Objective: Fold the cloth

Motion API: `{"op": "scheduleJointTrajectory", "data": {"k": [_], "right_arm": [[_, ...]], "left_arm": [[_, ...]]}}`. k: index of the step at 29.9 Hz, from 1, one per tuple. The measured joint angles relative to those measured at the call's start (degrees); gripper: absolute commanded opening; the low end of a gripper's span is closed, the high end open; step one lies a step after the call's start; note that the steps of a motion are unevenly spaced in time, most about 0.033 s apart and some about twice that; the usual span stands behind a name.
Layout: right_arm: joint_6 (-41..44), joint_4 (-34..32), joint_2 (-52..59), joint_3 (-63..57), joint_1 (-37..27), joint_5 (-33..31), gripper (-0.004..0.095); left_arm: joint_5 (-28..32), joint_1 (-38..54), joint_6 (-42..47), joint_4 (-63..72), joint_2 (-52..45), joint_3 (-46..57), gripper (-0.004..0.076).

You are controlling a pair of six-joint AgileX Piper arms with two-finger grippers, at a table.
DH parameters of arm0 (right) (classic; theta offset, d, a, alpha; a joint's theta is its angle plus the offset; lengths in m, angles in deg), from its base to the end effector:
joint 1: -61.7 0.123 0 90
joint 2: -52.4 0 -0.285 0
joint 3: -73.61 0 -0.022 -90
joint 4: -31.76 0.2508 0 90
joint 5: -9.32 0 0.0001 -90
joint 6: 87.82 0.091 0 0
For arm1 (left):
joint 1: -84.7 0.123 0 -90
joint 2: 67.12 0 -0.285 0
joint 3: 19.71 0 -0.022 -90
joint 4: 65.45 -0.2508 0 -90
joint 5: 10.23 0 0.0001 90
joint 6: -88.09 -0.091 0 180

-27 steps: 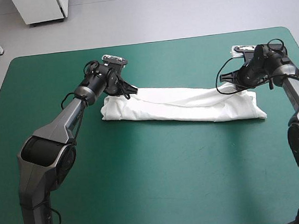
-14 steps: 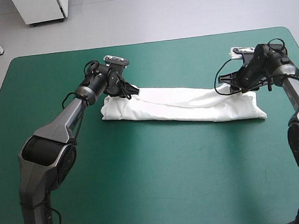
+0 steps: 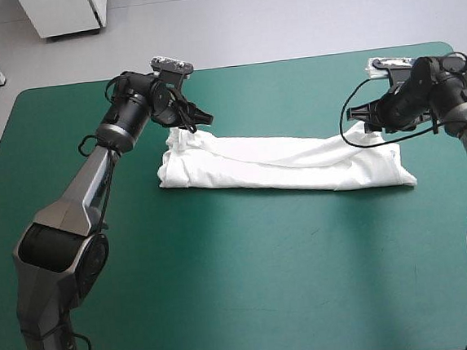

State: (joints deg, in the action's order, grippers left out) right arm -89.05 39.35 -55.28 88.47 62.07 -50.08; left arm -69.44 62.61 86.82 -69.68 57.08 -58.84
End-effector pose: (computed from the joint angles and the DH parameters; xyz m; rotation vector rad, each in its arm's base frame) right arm 0.3804 0.0128 0.3243 0.0151 2.6515 0.1686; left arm 0.4295 -0.1681 0.3285 0.5305 2.4584 -0.0529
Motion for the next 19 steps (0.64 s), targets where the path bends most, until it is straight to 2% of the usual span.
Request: {"op": "scheduleJointTrajectory", "data": {"k": [1,10,19], "right_arm": [[-0.1,0.0,0.9,0.0,0.0,-0.4,0.0401],[-0.1,-0.2,6.9,0.0,0.0,-3.7,0.0401],[-0.1,-0.7,9.4,0.0,0.0,-7.3,0.0401]], "left_arm": [[-0.3,0.0,-1.2,1.7,-0.5,-0.3,-0.0019],[-5.5,-3.3,-14.0,15.6,-1.6,-0.6,-0.0022],[-4.3,-11.8,-17.9,17.3,-0.2,-0.6,-0.0022]]}}
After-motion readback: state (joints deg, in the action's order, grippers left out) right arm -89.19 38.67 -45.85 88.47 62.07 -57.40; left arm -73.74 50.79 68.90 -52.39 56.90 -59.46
